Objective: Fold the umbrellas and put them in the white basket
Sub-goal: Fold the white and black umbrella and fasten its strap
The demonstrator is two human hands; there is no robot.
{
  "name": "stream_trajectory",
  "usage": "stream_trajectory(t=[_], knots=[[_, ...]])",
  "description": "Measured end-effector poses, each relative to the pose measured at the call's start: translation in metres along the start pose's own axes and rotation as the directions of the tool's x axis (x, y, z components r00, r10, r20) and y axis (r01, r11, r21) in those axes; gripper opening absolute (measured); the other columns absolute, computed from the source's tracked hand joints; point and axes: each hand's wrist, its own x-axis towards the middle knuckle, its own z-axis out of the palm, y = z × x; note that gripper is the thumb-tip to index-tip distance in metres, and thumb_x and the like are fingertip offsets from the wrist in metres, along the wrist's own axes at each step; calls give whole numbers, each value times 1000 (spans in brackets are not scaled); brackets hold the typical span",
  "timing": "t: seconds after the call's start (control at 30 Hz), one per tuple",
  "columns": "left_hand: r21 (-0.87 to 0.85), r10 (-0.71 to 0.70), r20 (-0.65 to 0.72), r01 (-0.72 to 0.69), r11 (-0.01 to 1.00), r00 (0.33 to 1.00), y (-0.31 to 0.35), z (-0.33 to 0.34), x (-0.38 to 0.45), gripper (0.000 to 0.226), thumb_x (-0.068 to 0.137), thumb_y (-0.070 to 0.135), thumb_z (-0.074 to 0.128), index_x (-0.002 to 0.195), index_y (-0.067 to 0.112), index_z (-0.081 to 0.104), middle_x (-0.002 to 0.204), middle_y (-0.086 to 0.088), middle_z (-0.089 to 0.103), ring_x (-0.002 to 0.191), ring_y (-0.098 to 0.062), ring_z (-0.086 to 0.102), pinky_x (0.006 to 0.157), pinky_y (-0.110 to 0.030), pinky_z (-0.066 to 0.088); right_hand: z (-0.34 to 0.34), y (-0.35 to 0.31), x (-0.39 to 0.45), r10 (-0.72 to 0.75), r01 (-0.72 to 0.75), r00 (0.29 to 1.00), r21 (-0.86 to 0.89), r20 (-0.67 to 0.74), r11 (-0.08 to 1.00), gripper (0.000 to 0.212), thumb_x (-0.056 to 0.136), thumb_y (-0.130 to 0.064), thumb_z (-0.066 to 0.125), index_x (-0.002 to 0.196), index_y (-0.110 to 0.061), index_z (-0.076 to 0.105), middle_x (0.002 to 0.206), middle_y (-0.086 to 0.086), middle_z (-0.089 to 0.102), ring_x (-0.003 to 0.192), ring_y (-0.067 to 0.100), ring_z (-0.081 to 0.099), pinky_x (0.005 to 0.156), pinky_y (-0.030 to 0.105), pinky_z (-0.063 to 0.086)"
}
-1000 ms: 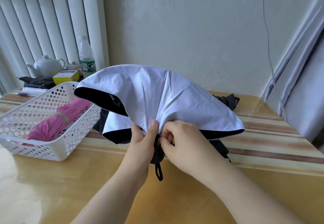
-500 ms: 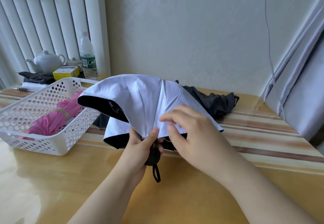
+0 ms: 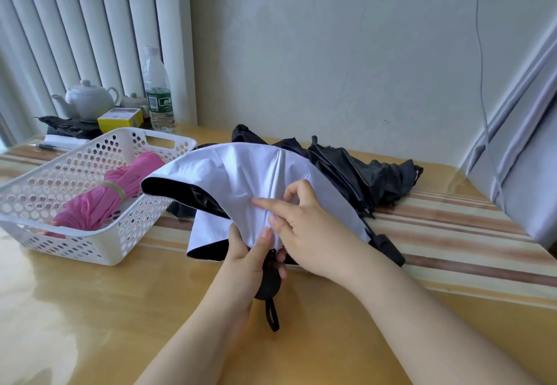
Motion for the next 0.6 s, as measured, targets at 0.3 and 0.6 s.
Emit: stream_trajectory(t=[0.3,0.6], knots=[[-184,-38,32,43,982,999,3,-14,-2,32,91,24,55,122,21,50,69,-6,54,52,-19,45,52,-26,44,-12,22,6,26,18,918,106,-397,994,48,97,-31,53,143,-30,43,114,-8,40,105,4,44,94,15,31],[-209,-20,80,36,977,997,4,-21,3,40,85,24,67,122,23,52,65,-1,48,51,-17,42,63,-31,36,-64,71,-3,335,-320,942,367,25,873,51,67,-66,67,78,-17,61,73,-3,60,66,17,53,62,30,38]])
